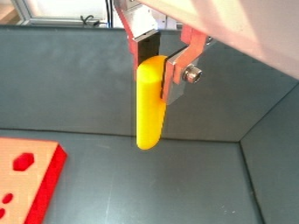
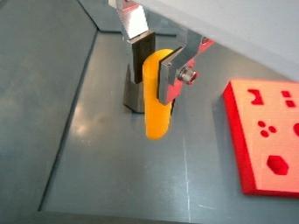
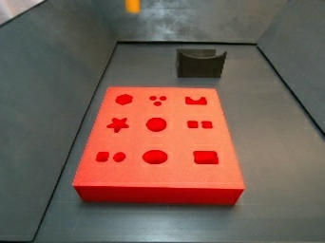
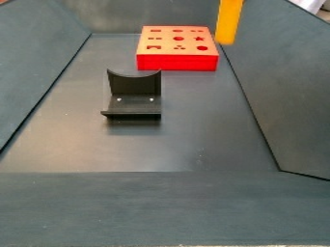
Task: Pick up the oval object. Move up. Move to above the board. Insert the oval object.
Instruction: Move to above the board.
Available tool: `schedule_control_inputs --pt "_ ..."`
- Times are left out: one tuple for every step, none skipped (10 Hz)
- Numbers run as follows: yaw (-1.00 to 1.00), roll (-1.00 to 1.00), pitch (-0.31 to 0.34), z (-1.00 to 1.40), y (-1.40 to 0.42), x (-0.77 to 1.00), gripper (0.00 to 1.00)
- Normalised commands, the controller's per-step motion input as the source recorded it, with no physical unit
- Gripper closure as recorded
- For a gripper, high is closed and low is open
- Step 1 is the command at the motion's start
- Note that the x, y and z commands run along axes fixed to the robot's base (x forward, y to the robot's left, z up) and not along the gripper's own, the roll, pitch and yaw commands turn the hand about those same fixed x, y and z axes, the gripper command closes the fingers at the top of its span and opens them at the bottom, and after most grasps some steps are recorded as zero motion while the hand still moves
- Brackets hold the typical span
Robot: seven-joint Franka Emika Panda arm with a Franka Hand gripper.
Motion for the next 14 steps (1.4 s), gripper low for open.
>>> schedule_control_inputs --pt "0.02 0.09 0.067 0.22 -0.02 -0.02 1.00" --pt "-1.00 0.03 -0.005 0.23 -1.00 0.28 1.00" --pt "-1.00 0.03 -0.002 0.22 -1.00 0.28 1.00" --pt "-1.00 0.01 0.011 0.22 -1.00 0.29 1.00" --pt "-1.00 0.00 0.018 0.23 -1.00 0.29 1.00" --pt "-1.00 0.00 0.040 0.22 -1.00 0.30 1.00" --pt "-1.00 -0.01 0.068 0.23 -1.00 0.31 1.00" --pt "-1.00 -0.02 0.097 0.23 -1.00 0.32 1.00" --pt "-1.00 -0.02 0.118 0.23 -1.00 0.33 1.00" --pt "-1.00 -0.03 0.168 0.23 -1.00 0.34 1.00" --pt "-1.00 -0.03 0.232 0.24 -1.00 0.36 1.00" --pt "-0.76 -0.02 0.242 0.24 -1.00 0.38 1.00" --pt "-0.43 -0.03 0.220 0.20 -0.80 0.35 1.00" --pt "-0.31 -0.02 0.204 0.16 -0.62 0.29 1.00"
